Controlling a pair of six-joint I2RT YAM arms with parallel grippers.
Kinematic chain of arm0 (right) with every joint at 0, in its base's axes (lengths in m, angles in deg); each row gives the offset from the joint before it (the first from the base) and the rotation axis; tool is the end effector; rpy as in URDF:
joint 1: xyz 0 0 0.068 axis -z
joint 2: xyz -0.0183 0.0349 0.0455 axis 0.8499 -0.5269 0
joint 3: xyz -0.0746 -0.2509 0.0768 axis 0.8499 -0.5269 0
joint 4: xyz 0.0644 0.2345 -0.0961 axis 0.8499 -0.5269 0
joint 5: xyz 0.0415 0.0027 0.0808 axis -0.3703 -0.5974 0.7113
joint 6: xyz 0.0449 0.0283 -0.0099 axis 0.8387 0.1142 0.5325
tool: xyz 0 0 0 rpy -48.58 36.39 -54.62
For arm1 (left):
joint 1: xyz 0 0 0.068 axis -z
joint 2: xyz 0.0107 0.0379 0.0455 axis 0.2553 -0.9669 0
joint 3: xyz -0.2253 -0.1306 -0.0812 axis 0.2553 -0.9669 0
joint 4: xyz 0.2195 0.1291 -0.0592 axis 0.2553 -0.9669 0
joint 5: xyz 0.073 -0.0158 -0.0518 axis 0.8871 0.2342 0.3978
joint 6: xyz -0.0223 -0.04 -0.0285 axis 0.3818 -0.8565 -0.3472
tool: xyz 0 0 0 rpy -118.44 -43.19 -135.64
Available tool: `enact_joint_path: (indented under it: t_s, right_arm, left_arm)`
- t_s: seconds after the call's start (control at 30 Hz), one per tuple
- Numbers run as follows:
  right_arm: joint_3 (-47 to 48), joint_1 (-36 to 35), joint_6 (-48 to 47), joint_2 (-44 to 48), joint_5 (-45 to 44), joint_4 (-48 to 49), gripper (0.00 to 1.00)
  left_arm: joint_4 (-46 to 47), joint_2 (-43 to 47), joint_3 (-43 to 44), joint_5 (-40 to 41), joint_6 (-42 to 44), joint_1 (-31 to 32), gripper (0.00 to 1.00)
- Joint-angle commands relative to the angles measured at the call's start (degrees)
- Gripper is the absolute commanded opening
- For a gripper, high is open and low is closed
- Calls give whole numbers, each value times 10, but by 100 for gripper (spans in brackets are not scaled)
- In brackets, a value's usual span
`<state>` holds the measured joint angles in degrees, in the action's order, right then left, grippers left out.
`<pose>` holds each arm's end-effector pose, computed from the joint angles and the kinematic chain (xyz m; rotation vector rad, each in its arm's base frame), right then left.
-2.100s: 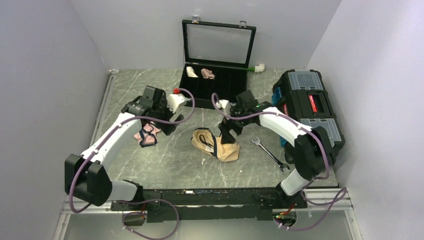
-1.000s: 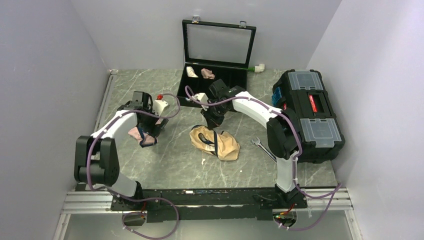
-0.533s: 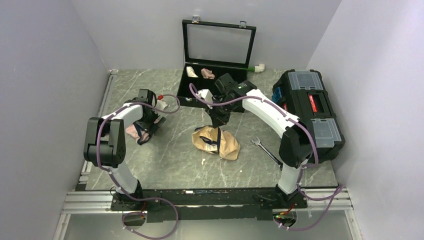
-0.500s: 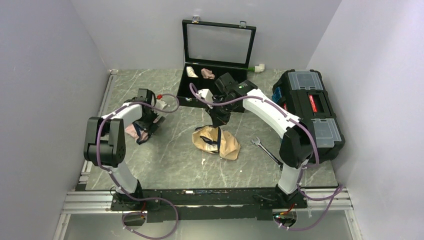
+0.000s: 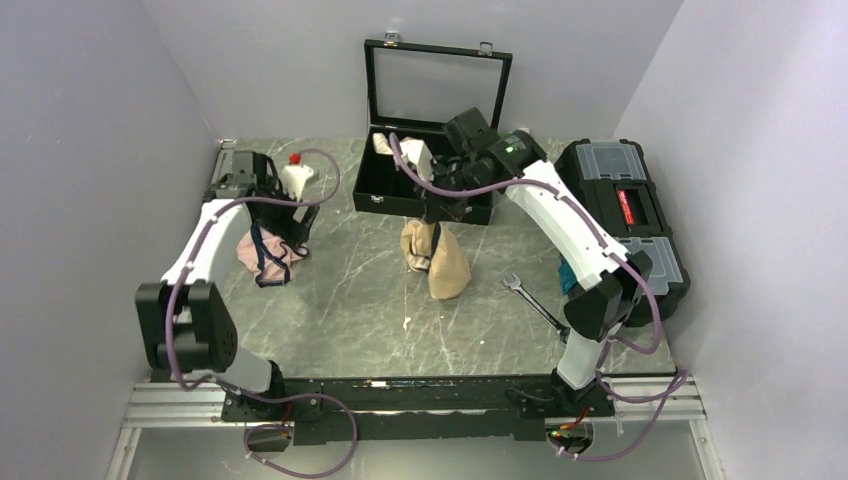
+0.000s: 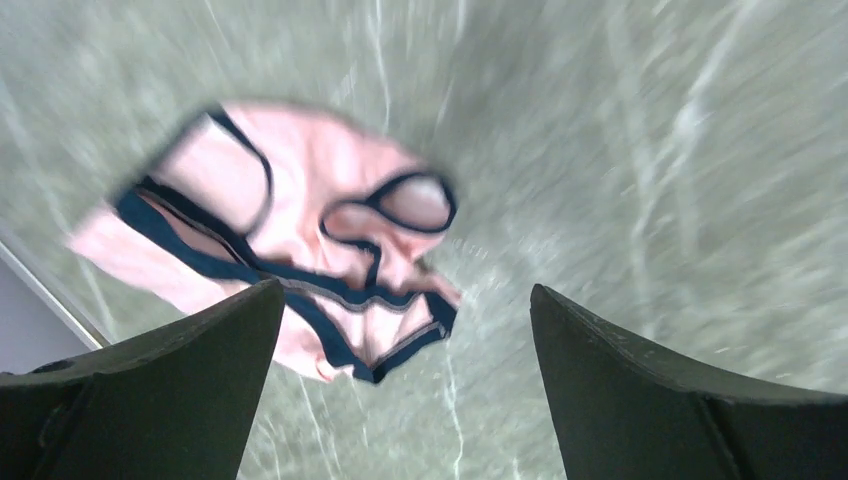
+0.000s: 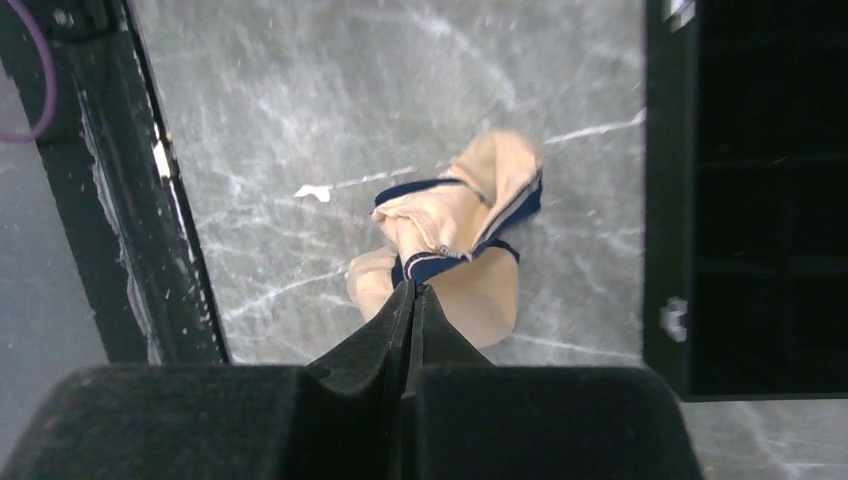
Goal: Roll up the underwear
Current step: Flatten out the underwear at the center of the board.
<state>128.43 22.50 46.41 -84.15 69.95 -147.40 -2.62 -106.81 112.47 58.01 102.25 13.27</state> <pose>0.2818 0.2241 0.3770 -1.5617 1.9982 0.6823 0.3134 0.0023 0.2450 0.7101 2.5552 -0.0466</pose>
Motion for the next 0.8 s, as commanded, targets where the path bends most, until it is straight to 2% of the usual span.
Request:
enact_joint_path:
  t_s: [0.0, 0.1, 0.17, 0.2, 0.33, 0.47, 0.53, 0.63, 0.77]
  right_arm:
    - [150, 1, -22, -7, 17, -58, 0]
    - [232, 1, -28, -29, 37, -89, 0]
    - [243, 1, -30, -26, 45, -88, 0]
    - [231, 0, -30, -22, 45, -85, 0]
    - [95, 1, 0, 16, -20, -16, 0]
    - [-95, 16, 61, 41, -210, 82, 0]
    - [-164, 33, 81, 30, -274, 110, 0]
    - [-239, 66, 94, 7, -310, 154, 0]
    - [-277, 85, 95, -4, -339, 201, 3]
  left_arm:
    - [-32, 85, 90, -209, -29, 4, 99]
    - [-13, 114, 112, -297, -51, 5, 99]
    - [47, 142, 103, -368, -79, 11, 99]
    - [71, 147, 95, -376, -86, 20, 99]
    - [97, 131, 91, -355, -82, 67, 99]
    - [63, 97, 90, -296, -52, 108, 99]
    - [67, 89, 75, -286, -49, 114, 99]
    - [83, 88, 47, -276, -46, 118, 99]
    - [100, 95, 13, -260, -40, 120, 100]
